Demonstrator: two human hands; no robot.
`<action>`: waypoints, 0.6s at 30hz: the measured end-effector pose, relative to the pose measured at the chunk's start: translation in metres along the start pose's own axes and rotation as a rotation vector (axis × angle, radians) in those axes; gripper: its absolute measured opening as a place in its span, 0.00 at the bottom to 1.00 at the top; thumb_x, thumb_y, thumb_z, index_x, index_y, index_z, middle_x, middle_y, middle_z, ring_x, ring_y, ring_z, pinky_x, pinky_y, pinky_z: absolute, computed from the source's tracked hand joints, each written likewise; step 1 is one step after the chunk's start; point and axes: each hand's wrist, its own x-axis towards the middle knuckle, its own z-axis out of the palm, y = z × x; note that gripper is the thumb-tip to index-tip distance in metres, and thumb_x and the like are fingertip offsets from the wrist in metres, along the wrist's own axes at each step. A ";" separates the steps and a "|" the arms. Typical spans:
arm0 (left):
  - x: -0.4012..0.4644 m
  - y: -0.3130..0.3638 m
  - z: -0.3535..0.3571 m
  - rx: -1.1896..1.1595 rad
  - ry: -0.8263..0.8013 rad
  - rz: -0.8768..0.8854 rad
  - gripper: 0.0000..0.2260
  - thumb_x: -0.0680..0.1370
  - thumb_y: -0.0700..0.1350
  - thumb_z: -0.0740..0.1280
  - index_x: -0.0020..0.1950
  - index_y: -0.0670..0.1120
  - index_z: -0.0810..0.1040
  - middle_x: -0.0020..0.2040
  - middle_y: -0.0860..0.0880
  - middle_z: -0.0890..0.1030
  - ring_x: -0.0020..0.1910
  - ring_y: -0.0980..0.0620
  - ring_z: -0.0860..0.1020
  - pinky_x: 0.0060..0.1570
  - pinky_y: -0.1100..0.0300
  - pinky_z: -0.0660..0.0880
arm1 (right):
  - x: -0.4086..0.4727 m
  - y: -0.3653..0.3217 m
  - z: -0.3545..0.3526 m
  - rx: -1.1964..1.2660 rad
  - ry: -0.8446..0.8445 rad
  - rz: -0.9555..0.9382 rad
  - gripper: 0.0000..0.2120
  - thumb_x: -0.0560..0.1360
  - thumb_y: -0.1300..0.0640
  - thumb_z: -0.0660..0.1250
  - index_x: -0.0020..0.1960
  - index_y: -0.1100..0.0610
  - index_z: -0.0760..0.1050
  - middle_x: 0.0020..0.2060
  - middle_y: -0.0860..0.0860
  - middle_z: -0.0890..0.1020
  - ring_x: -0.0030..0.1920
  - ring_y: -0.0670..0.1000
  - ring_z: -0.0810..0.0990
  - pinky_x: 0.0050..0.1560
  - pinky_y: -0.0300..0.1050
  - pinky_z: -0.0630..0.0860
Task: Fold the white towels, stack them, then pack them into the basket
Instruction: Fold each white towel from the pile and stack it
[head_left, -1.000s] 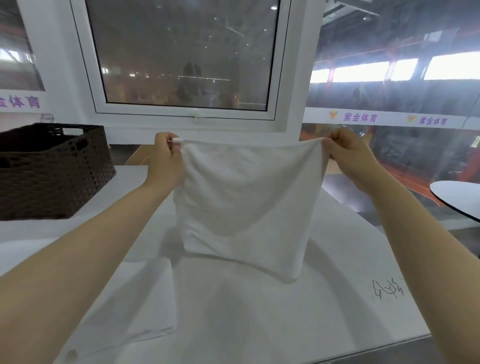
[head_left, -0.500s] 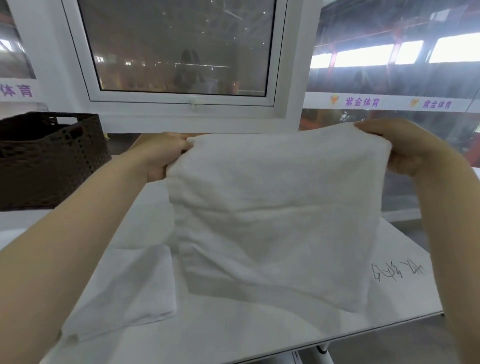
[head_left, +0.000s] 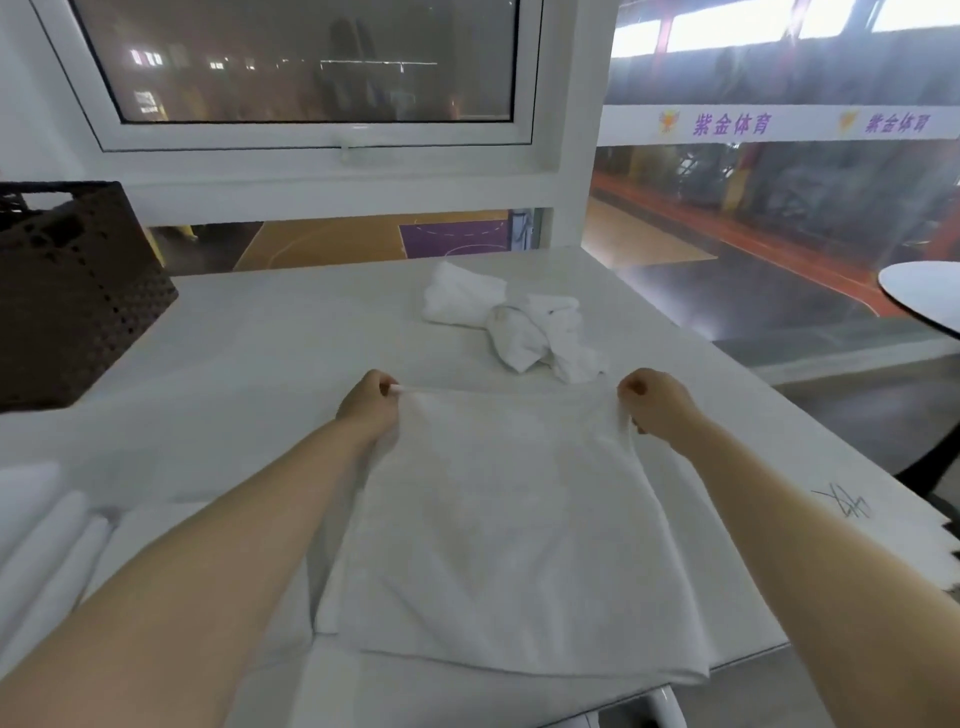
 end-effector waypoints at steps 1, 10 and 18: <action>0.004 -0.001 0.005 0.011 0.007 0.000 0.08 0.81 0.49 0.60 0.57 0.47 0.74 0.56 0.44 0.79 0.53 0.44 0.77 0.50 0.54 0.72 | 0.004 0.004 0.005 0.088 0.006 0.031 0.09 0.79 0.61 0.57 0.48 0.58 0.76 0.36 0.57 0.82 0.36 0.58 0.83 0.49 0.53 0.82; 0.023 -0.002 0.011 -0.100 0.080 0.004 0.14 0.81 0.43 0.60 0.66 0.43 0.70 0.63 0.45 0.77 0.56 0.47 0.76 0.55 0.57 0.71 | 0.013 0.016 0.018 0.139 0.071 -0.083 0.14 0.80 0.60 0.59 0.63 0.48 0.73 0.64 0.49 0.76 0.57 0.53 0.77 0.54 0.44 0.72; -0.043 -0.006 -0.031 0.284 -0.320 0.073 0.22 0.82 0.50 0.61 0.75 0.47 0.64 0.72 0.49 0.70 0.68 0.48 0.71 0.64 0.55 0.68 | -0.076 0.014 0.034 -0.042 0.015 -0.375 0.17 0.80 0.60 0.61 0.66 0.49 0.73 0.63 0.48 0.78 0.61 0.52 0.76 0.56 0.38 0.66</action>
